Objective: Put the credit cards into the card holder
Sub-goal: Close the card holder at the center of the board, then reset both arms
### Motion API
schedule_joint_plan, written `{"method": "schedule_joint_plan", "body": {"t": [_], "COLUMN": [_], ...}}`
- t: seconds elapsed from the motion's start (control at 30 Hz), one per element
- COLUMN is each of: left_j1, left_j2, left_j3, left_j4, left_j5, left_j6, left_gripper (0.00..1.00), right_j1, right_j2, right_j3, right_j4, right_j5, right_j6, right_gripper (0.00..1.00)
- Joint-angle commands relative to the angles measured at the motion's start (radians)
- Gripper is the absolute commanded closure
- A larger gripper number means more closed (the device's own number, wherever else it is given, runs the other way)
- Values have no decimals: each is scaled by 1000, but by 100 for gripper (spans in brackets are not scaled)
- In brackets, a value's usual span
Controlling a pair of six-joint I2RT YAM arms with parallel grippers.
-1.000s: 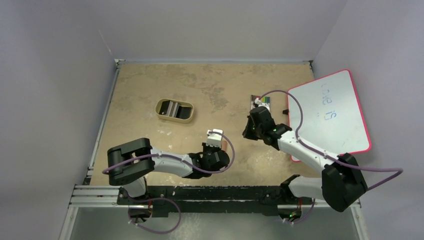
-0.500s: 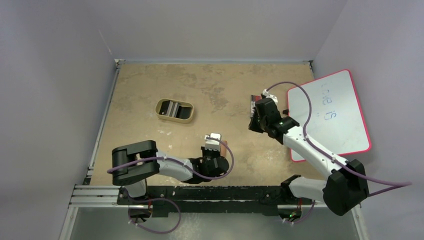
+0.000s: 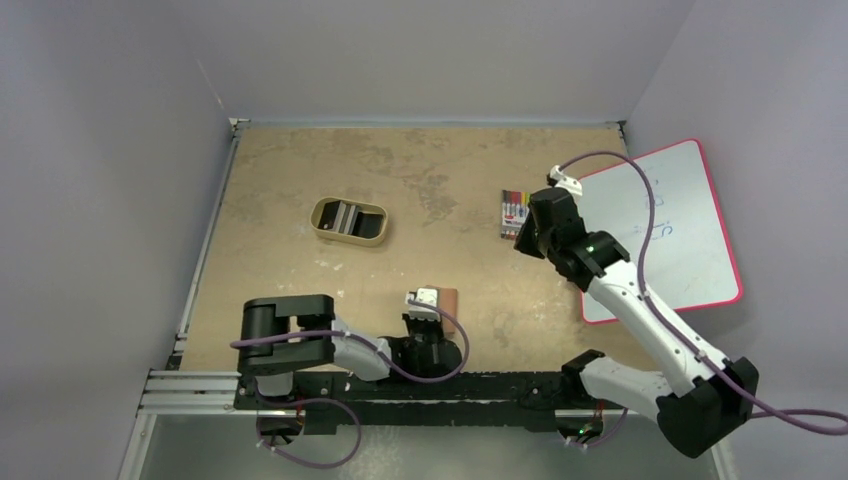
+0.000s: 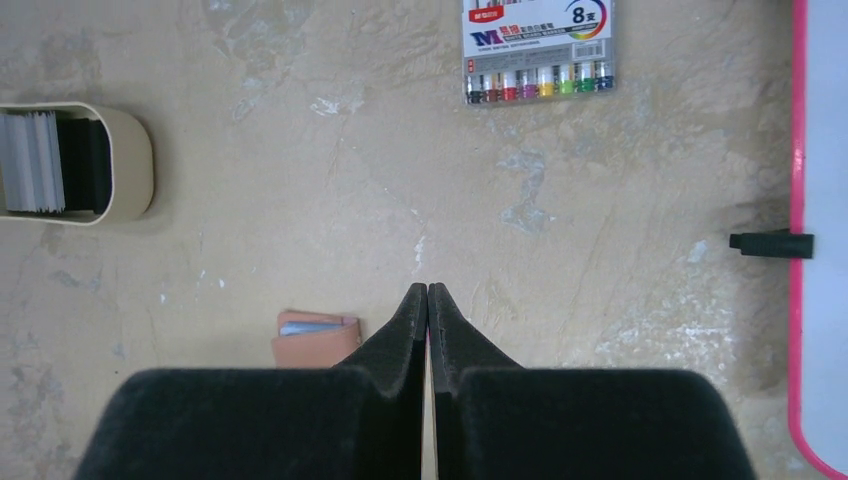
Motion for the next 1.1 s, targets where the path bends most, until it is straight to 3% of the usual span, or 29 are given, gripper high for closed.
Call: {"method": "schedule_joint_plan", "body": {"t": [0.0, 0.1, 0.23, 0.37, 0.47, 0.67, 0.87, 1.0, 1.07], "left_j1": [-64, -64, -40, 21, 78, 147, 181, 182, 182], "left_j2": [137, 85, -80, -268, -370, -522, -685, -788, -833], "left_j3": [-58, 66, 265, 392, 434, 499, 503, 506, 520], "left_j4": [-325, -484, -724, -832, -888, -1031, -1067, -1095, -1115], "left_j5": [385, 319, 221, 218, 256, 278, 331, 323, 322], "left_j6": [-56, -29, 10, 38, 51, 33, -2, -39, -45], "left_gripper": [100, 98, 87, 78, 74, 62, 44, 37, 36], "right_j1": [-6, -6, -6, -6, -6, -5, -5, -6, -5], "right_j2": [-87, -136, -172, -222, -250, -315, -339, -359, -370], "right_j3": [51, 66, 76, 30, -14, -93, -116, -112, -87], "right_j4": [-80, -90, -100, -64, -33, 16, 37, 45, 32], "right_j5": [70, 59, -7, -89, -146, -214, -279, -303, -291], "right_j6": [-8, -25, -41, -62, -70, -96, -125, -137, -138], "right_gripper": [100, 100, 100, 99, 93, 71, 48, 2, 1]}}
